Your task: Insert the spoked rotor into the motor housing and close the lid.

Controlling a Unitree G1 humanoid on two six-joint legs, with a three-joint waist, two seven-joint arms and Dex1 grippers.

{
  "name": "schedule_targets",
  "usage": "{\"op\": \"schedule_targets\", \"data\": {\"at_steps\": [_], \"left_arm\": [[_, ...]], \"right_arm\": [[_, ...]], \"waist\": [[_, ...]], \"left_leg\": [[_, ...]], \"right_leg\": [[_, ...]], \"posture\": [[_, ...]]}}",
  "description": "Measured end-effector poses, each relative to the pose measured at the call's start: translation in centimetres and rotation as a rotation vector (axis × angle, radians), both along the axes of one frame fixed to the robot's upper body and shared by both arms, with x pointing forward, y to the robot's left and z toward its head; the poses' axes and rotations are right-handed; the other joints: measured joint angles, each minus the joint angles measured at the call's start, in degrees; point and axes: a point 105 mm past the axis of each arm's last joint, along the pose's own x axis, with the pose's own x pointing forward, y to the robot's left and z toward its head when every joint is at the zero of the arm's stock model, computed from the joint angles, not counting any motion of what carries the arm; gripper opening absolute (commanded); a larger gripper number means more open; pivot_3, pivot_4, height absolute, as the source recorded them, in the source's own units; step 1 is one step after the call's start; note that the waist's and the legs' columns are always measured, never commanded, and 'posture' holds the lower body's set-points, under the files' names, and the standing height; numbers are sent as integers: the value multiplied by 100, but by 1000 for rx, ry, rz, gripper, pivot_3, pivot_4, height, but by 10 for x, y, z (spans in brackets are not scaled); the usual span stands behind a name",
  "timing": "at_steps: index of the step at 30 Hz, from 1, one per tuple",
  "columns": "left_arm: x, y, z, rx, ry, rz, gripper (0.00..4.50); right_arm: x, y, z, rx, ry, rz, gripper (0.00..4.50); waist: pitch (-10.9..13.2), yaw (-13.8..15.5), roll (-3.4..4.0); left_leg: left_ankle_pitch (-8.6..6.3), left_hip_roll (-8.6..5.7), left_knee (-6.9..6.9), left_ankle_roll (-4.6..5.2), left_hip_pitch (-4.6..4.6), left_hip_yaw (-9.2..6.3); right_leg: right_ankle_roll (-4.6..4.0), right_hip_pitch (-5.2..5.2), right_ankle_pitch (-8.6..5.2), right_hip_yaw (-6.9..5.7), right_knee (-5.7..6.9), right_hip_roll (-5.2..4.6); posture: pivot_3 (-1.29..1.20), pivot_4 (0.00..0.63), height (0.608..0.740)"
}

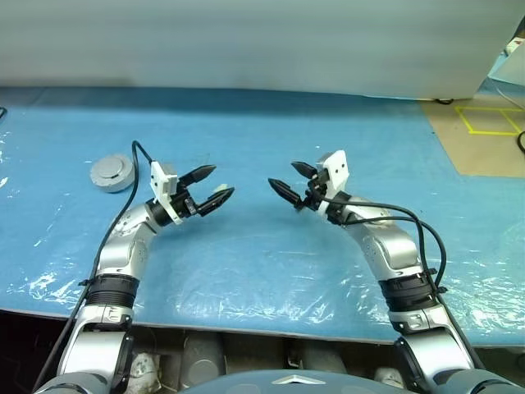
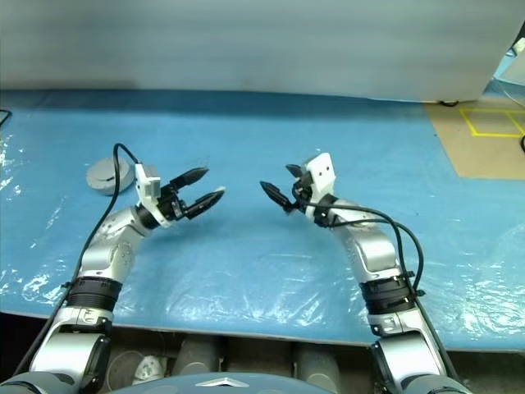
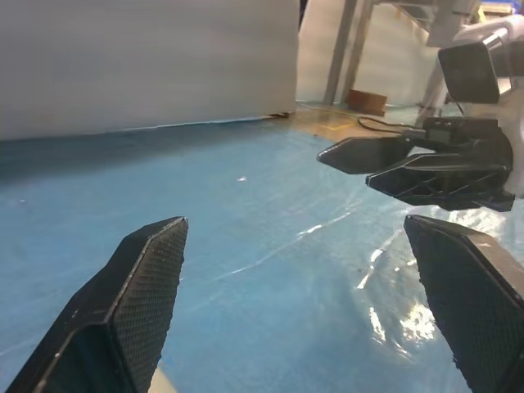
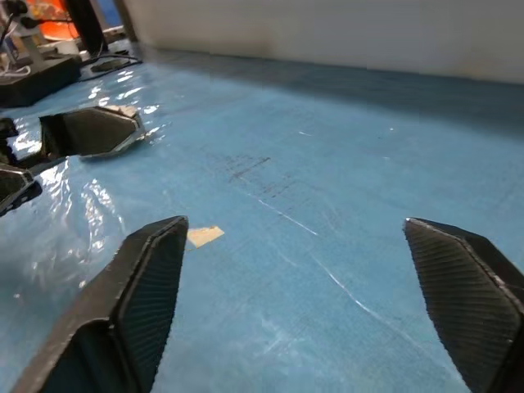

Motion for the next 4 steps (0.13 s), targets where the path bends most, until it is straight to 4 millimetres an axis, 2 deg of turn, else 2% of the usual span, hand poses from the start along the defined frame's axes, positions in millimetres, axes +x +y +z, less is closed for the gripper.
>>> {"op": "schedule_targets", "data": {"at_steps": [4], "left_arm": [[-3, -6, -8, 34, 17, -19, 4500]], "right_arm": [[-8, 0, -14, -40, 21, 32, 4479]], "waist": [[0, -6, 0]], "left_leg": [[0, 2, 2, 1, 2, 1]], "right_leg": [[-3, 0, -1, 1, 2, 1]], "posture": [[0, 150, 740]]}}
